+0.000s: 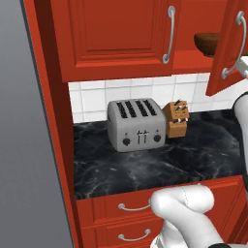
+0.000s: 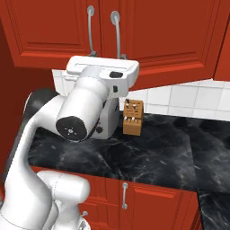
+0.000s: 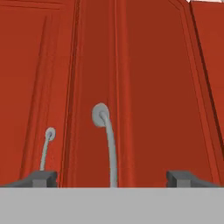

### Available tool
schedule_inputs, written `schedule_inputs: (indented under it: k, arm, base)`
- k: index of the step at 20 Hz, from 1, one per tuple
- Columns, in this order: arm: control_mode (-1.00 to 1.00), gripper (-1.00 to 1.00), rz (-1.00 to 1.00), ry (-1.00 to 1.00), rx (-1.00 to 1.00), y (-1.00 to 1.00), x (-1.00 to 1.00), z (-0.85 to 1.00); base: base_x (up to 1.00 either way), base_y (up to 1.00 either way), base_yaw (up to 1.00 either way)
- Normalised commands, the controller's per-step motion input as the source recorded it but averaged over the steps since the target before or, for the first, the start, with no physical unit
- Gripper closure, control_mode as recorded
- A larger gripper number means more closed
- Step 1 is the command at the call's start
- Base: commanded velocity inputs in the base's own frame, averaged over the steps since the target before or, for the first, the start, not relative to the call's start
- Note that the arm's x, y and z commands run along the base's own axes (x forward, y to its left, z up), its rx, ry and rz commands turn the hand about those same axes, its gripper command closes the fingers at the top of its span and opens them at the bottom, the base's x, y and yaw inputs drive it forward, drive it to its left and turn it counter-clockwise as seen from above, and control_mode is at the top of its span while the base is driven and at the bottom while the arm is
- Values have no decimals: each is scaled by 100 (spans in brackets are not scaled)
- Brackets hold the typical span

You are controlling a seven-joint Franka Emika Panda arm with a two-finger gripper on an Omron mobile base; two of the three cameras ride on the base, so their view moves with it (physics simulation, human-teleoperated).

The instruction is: Move the bowls from the cabinet to the plates on the dining table.

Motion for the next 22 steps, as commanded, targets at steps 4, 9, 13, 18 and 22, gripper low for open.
schedule_inputs:
  k: [4, 9, 13, 18, 22]
  arm:
    - [-100, -100, -8, 12, 18, 60, -13, 0]
    - [-100, -100, -5, 11, 10, 61, -23, 0]
    - [-100, -100, -1, 13, 12, 60, -32, 0]
    - [-100, -100, 0, 17, 10, 58, -22, 0]
    - [-100, -100, 0, 22, 6, 56, -6, -2]
  base:
    - [0, 0, 0]
    - [0, 0, 0]
    - [0, 0, 0]
    - [0, 0, 0]
    - [0, 0, 0]
